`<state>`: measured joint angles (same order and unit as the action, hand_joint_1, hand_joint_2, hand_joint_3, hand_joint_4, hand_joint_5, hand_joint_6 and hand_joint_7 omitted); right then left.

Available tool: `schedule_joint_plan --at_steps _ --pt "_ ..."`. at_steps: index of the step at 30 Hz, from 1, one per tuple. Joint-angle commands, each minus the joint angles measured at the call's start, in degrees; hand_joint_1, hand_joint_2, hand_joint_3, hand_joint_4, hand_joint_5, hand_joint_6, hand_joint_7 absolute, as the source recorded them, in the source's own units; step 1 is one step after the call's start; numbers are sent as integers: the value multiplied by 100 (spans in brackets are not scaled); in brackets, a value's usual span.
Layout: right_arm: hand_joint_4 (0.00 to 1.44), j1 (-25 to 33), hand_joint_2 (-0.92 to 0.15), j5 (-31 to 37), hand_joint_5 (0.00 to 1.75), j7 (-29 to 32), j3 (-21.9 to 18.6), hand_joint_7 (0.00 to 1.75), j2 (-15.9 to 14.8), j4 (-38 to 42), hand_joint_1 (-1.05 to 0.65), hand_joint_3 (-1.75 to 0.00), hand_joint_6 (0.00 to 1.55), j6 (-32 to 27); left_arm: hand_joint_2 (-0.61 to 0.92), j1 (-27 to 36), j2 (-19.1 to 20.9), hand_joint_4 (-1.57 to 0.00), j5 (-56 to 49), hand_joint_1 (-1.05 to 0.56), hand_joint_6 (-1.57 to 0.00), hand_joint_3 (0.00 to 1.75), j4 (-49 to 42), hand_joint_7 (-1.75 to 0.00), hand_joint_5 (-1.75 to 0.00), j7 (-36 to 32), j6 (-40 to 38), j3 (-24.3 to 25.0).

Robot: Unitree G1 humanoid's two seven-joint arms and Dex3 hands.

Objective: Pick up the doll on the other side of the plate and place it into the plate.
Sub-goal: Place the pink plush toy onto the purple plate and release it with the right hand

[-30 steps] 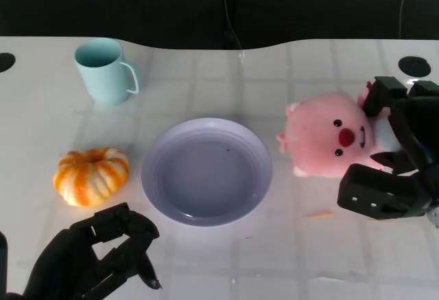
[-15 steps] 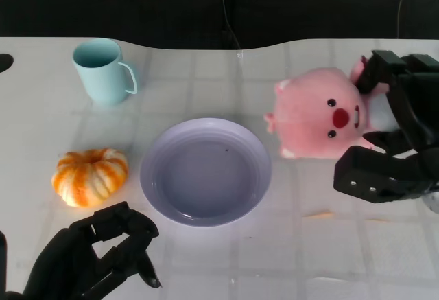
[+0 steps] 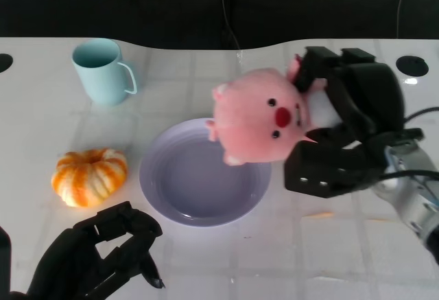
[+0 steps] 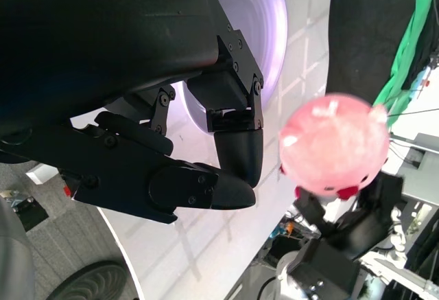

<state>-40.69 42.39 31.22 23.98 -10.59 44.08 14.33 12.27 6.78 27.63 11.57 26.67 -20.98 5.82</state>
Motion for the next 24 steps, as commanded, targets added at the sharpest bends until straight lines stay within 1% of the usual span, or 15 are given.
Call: schedule_joint_plan --at_steps 1,5,12,16,19,20,21,22,23,24 --pt "100 -262 -30 0 175 2 105 175 207 269 -15 -120 79 29 92 49 39 -74 -5 -50 -75 29 81 -118 -158 -86 -1 4" --pt "101 -467 -31 0 175 64 226 175 518 698 -16 -117 79 -26 92 63 45 -77 53 -51 -77 27 95 -115 -155 -77 -50 25" --pt "99 -811 -38 -56 175 88 341 175 1029 1427 -17 -107 77 -94 92 92 90 -78 78 -52 -79 25 114 -113 -153 -13 -44 47" --pt "97 -947 -43 -163 175 7 335 175 1255 1758 -15 -98 75 -104 92 98 104 -79 111 -52 -79 24 114 -113 -153 20 -55 60" --pt "96 -1005 -43 -265 175 -83 295 175 1378 1925 -14 -96 75 -86 92 102 105 -79 118 -53 -80 23 119 -113 -153 23 -55 55" --pt "94 -1019 -46 -297 175 -136 288 171 1399 1949 -14 -90 74 -86 92 103 103 -79 122 -53 -80 22 122 -113 -153 21 -53 54" --pt "93 -1030 -49 -351 175 -233 270 162 1416 1961 -14 -83 75 -84 92 102 105 -79 123 -53 -80 22 126 -112 -153 13 -56 51" --pt "89 -1038 -54 -421 174 -354 246 138 1430 1967 -15 -73 80 -70 92 100 108 -80 127 -53 -81 22 135 -112 -153 -7 -72 47" --pt "89 -1044 -58 -489 169 -481 227 111 1441 1967 -15 -65 89 -58 92 98 111 -80 132 -54 -81 21 139 -112 -153 -19 -81 43" --pt "89 -1046 -63 -552 159 -631 216 76 1444 1956 -16 -56 98 -47 92 101 118 -80 125 -53 -81 22 162 -112 -153 -49 -104 36"
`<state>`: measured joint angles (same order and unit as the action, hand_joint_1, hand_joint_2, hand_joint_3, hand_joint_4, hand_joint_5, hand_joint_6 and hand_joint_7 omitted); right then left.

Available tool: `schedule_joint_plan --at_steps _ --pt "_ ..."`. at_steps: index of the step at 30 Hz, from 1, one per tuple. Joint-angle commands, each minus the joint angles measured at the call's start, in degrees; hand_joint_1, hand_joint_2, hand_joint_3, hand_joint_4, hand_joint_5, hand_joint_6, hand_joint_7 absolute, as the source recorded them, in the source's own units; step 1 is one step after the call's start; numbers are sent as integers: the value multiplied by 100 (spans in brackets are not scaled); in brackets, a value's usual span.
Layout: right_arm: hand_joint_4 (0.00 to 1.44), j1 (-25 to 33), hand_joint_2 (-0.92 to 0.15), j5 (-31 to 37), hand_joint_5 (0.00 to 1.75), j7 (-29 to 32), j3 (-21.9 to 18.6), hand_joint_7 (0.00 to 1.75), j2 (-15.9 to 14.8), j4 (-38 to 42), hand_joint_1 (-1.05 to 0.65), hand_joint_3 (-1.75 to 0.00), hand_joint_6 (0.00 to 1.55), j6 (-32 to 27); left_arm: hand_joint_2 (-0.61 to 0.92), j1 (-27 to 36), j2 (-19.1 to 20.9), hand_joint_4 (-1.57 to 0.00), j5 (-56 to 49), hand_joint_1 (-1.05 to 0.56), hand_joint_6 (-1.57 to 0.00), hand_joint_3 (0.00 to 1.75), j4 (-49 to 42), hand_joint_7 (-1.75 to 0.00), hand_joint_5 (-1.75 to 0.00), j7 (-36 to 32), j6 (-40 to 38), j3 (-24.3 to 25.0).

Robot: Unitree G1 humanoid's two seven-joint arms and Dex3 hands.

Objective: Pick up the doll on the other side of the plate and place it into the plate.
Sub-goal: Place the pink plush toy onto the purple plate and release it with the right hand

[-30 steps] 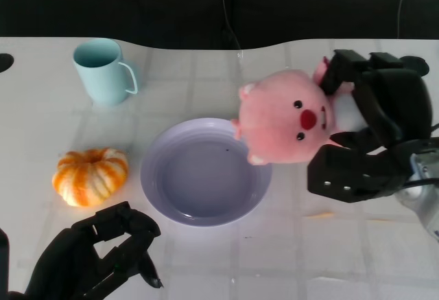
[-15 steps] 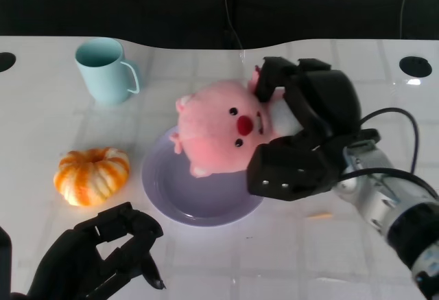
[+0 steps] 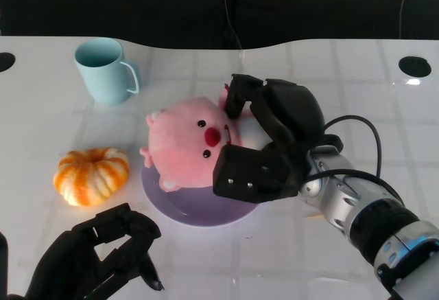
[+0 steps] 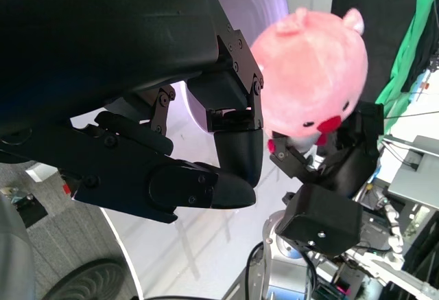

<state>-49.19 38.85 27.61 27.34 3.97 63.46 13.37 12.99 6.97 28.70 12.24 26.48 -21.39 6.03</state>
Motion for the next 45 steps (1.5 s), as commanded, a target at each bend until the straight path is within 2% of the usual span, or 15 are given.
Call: schedule_joint_plan --at_steps 1,2,3,5,8,11,16,21,33,41,45 --pt "87 -195 -67 -234 140 -377 -117 54 -16 3 -18 -50 99 50 92 33 102 -80 12 -53 -81 22 112 -112 -153 -49 -77 9" --pt "85 -192 -73 -258 119 -509 -102 32 -30 -30 -20 -41 98 40 92 35 107 -80 4 -53 -81 22 114 -112 -153 -36 -58 3" --pt "81 -191 -76 -272 110 -692 -80 20 -54 -69 -23 -35 95 37 92 37 110 -80 -1 -53 -80 23 120 -112 -153 -32 -54 1" --pt "60 -199 -87 -246 84 -1021 -16 4 -112 -145 -32 -21 77 13 92 34 114 -80 12 -53 -80 23 114 -112 -153 -9 -50 5" --pt "34 -191 -92 -135 43 -1449 127 0 -245 -332 -53 -20 48 -35 92 38 108 -80 4 -54 -80 23 136 -112 -153 -38 -62 -1" --pt "26 -131 -92 -131 34 -1752 152 0 -335 -588 -63 -22 38 -96 92 35 112 -79 31 -54 -80 23 137 -112 -153 -9 -62 5" --pt "23 29 -92 -145 31 -2180 159 0 -484 -1122 -66 -20 34 -297 92 47 131 -78 42 -52 -78 26 190 -116 -155 -41 -122 15" --pt "26 243 -92 -117 31 -2454 179 0 -669 -1688 -67 -19 34 -430 92 68 118 -78 42 -51 -77 27 252 -117 -156 -73 -156 25" --pt "39 1137 -92 -252 34 -3060 -75 2 -1399 -3700 -69 -19 39 -486 92 71 81 -75 66 -50 -74 32 334 -122 -161 -146 -232 -16" --pt "45 1896 -92 -583 37 -3243 -348 5 -1843 -4552 -60 -15 47 -51 92 82 60 -73 11 -49 -70 34 429 -131 -166 -230 -231 -73" --pt "56 2272 -92 -719 43 -3164 -497 7 -2022 -4804 -51 -9 55 260 88 92 68 -72 62 -47 -68 43 484 -133 -168 -261 -288 -87"
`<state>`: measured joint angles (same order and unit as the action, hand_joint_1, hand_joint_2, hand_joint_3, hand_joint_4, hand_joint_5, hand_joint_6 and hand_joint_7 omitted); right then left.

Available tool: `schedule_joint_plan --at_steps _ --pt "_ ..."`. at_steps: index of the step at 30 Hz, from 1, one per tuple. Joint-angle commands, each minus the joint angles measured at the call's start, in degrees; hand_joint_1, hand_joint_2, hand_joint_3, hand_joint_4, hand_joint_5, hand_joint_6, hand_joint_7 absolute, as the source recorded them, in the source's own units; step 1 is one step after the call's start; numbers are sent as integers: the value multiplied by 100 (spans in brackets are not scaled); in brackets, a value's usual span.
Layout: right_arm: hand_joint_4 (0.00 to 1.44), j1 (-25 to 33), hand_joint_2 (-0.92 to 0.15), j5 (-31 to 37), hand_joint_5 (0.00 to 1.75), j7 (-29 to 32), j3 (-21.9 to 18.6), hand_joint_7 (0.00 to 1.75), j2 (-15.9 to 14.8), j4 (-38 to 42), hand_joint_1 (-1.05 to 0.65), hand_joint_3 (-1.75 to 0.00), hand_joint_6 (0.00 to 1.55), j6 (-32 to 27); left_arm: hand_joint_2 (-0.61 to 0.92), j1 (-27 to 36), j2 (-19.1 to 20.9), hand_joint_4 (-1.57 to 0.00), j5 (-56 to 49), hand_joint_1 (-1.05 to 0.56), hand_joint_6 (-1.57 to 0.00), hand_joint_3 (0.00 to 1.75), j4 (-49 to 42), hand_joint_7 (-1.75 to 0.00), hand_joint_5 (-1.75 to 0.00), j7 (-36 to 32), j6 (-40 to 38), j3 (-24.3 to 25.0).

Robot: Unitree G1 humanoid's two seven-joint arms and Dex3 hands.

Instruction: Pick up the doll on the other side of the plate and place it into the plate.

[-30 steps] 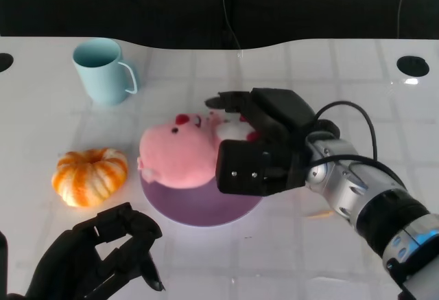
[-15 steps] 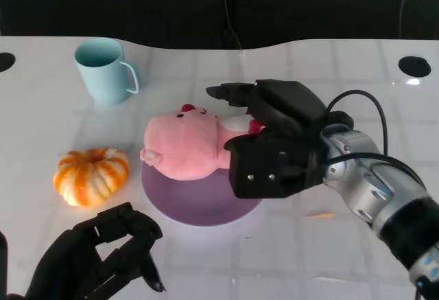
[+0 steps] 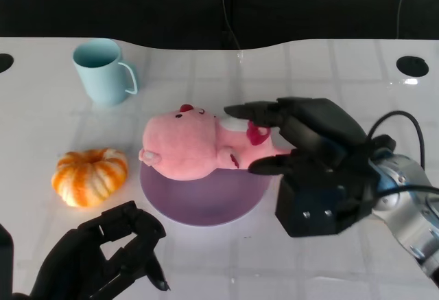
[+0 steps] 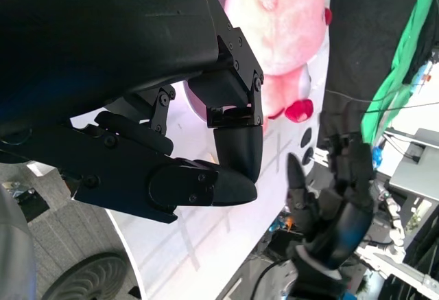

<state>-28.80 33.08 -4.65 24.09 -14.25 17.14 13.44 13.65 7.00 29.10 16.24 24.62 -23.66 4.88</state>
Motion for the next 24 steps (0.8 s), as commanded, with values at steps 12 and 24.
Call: schedule_joint_plan --at_steps 12,24 --pt "80 1663 -92 -863 104 120 -849 22 -424 -1022 -12 -5 108 1098 78 52 130 -67 145 -45 -63 67 236 -141 -174 -103 -213 87" --pt "73 2950 -43 -1358 159 -455 -1272 113 -391 -2636 -4 -114 83 123 75 74 131 -68 123 -43 -57 73 225 -149 -175 -56 -95 84"
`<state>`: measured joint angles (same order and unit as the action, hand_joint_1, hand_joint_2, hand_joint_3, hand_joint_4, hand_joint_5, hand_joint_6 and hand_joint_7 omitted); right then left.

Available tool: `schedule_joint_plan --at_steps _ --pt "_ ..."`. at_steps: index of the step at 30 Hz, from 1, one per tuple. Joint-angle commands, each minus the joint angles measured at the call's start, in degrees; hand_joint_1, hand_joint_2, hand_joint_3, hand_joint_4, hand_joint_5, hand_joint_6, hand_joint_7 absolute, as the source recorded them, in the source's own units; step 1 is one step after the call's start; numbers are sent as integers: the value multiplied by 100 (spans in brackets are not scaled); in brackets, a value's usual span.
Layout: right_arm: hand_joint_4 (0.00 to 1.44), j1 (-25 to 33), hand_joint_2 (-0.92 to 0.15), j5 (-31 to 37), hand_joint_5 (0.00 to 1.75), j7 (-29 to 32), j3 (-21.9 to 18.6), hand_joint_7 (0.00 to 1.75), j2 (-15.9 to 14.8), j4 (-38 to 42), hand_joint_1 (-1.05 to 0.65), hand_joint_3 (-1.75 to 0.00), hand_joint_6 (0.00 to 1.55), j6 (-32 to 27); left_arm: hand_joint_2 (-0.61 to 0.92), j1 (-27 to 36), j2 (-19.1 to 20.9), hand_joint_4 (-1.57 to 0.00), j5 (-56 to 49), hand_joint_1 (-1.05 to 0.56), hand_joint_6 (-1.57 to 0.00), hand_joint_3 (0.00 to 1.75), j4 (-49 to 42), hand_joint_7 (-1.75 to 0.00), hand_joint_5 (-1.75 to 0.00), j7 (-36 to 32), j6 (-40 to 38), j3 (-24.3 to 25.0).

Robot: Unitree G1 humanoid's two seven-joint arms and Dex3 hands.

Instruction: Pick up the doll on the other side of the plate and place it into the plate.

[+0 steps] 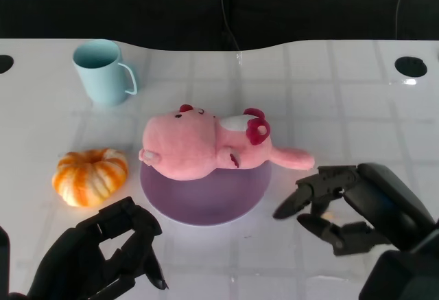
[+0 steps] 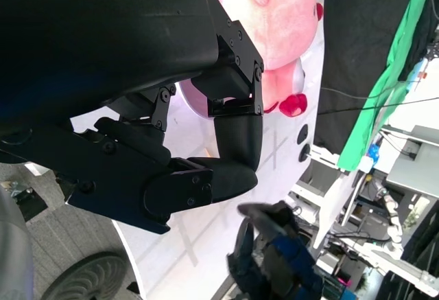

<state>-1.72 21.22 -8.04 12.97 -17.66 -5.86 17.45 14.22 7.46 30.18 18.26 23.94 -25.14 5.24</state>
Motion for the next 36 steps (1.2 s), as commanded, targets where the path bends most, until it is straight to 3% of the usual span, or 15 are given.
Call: schedule_joint_plan --at_steps 1,8,19,29,36 --pt "74 342 -43 -226 166 -155 -198 122 -25 -461 -4 -117 81 -391 75 24 84 -67 29 -43 -57 74 41 -149 -175 7 34 50" --pt "80 1265 -45 -964 175 -503 -477 149 47 -1481 6 -127 73 -1061 74 100 111 -66 95 -43 -58 75 162 -148 -175 -7 -37 54" --pt "82 2093 -50 -1666 175 -404 -666 158 489 -2106 4 -127 70 -1257 72 178 191 -65 145 -41 -56 80 206 -149 -175 -14 -20 73" --pt "80 1904 -47 -1907 175 -318 -725 159 772 -1310 4 -133 69 -719 72 130 256 -65 18 -40 -54 85 142 -150 -175 40 121 -6" --pt "77 1730 -45 -2304 175 -517 -885 159 783 -846 6 -136 69 -518 71 99 207 -65 -63 -42 -55 84 108 -152 -175 -23 158 -104"
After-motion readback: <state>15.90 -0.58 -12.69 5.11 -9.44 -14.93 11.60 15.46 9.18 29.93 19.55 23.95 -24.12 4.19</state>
